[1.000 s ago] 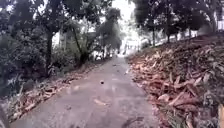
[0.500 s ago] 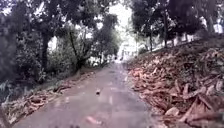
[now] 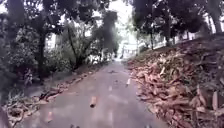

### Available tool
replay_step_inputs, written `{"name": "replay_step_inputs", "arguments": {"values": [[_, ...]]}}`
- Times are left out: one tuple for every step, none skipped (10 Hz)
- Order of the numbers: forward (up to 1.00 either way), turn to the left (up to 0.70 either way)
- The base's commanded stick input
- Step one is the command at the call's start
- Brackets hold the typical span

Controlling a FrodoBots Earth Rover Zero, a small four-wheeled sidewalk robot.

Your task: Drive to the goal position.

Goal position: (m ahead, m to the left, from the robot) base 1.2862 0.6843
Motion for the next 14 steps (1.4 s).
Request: {"name": "replay_step_inputs", "arguments": {"values": [[1.00,0.00],[1.00,0.00],[1.00,0.00],[1.00,-0.35],[1.00,-0.38],[1.00,-0.34],[1.00,-0.31],[1.00,-0.27],[1.00,-0.16],[1.00,0.00],[1.00,0.00],[1.00,0.00],[1.00,0.00],[1.00,0.00]]}}
